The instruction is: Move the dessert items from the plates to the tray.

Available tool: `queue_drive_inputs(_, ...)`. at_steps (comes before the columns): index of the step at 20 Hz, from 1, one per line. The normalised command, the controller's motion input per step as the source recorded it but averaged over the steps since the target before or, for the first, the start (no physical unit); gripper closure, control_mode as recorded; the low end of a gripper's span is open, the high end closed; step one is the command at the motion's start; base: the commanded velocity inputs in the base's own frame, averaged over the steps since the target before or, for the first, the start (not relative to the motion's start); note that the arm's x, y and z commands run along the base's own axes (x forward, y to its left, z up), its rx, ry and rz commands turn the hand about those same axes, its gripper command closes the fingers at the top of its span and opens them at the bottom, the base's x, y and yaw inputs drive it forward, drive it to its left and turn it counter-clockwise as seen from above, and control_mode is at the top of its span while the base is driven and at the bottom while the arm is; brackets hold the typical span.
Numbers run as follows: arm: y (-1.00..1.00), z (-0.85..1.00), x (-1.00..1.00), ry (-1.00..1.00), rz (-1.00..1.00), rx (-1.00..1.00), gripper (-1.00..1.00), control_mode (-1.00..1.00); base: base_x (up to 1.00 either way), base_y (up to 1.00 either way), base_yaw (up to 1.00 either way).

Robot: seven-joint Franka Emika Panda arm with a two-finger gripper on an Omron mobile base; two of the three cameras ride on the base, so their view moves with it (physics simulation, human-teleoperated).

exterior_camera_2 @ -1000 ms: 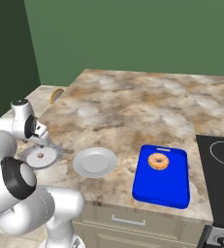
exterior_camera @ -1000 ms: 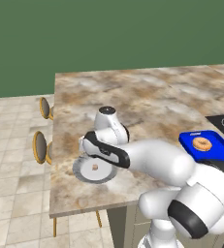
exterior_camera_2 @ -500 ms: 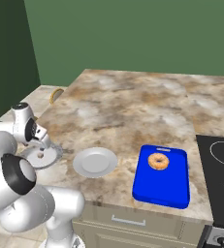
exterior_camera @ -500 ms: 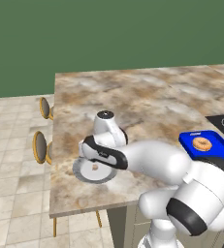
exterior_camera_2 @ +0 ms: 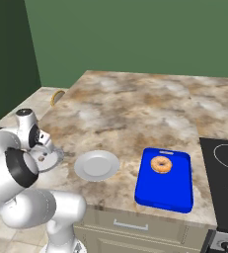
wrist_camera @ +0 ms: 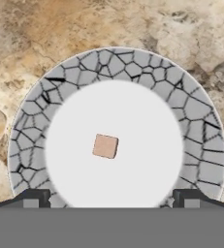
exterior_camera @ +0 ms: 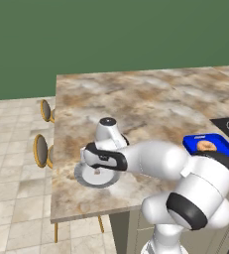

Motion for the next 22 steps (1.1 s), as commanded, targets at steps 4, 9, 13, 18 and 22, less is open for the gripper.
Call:
queue_drive_inputs(4,0.07,0.0,0.06,0.0,0.09,0.0,-1.0,-1.0,0.0,0.0,0.0)
queue_drive_inputs(9,0.01,0.0,0.0,0.0,0.05,-0.01,-1.0,-1.0,0.0,0.0,0.0)
queue_drive_inputs(13,0.0,-0.06,0.08,0.0,0.02,-0.03,-1.0,-1.0,0.0,0.0,0.0)
queue_drive_inputs(18,0.0,-0.08,0.05,0.0,0.0,-0.04,-1.0,-1.0,0.0,0.0,0.0)
queue_drive_inputs(22,0.0,-0.25,0.0,0.0,0.0,0.0,-1.0,-1.0,0.0,0.0,0.0)
